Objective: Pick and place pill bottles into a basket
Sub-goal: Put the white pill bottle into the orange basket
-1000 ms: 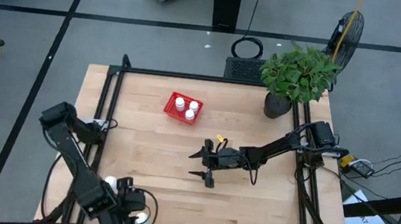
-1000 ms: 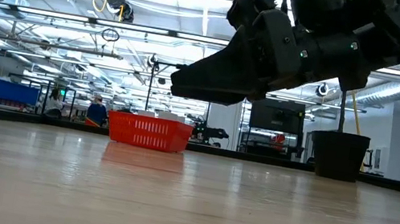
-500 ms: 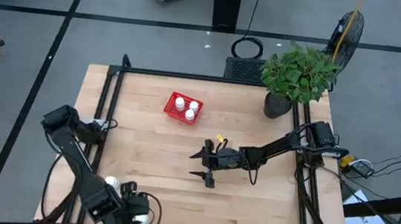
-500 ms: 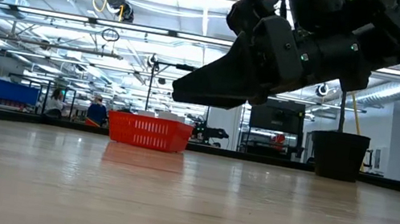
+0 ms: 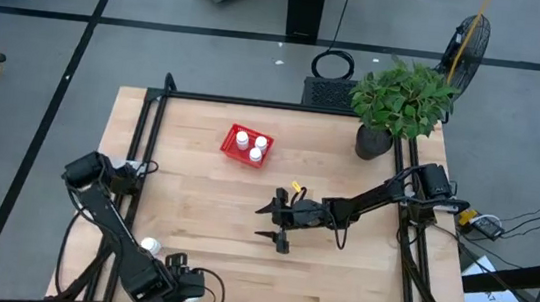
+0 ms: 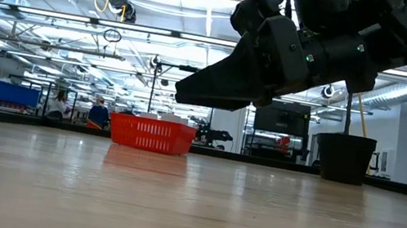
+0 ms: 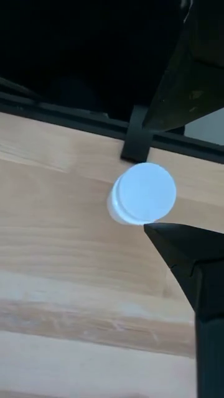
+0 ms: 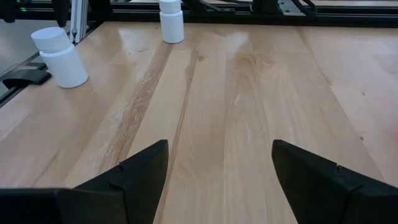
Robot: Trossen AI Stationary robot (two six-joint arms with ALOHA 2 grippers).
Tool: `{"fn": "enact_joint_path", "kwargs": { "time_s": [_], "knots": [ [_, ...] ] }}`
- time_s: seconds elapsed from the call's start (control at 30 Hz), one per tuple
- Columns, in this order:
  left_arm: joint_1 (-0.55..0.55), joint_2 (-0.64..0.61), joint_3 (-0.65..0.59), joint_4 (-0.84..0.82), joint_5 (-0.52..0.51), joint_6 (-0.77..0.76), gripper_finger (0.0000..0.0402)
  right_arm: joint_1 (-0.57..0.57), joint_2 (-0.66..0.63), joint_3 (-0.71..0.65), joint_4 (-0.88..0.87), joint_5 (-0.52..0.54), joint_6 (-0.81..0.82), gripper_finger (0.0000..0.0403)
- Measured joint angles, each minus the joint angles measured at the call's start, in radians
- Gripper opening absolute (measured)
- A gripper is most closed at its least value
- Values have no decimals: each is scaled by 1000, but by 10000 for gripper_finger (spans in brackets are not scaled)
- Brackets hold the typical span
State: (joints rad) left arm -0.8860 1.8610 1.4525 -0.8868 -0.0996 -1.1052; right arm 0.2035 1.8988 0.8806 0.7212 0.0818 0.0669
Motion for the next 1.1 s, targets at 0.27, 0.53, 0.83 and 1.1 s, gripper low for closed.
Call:
{"fn": "enact_joint_path", "kwargs": {
  "time_s": [0.27, 0.53, 0.83, 1.1],
  "knots": [
    [1, 28, -1, 0, -5, 12, 257, 0, 0, 0, 0, 0, 0, 276],
    [2, 34, -3, 3, -2, 7, 257, 0, 0, 0, 0, 0, 0, 276],
    [5, 44, -5, 2, 2, 17, 257, 0, 0, 0, 0, 0, 0, 276],
    [6, 46, -11, 8, -1, 27, 257, 0, 0, 0, 0, 0, 0, 276]
  ]
}}
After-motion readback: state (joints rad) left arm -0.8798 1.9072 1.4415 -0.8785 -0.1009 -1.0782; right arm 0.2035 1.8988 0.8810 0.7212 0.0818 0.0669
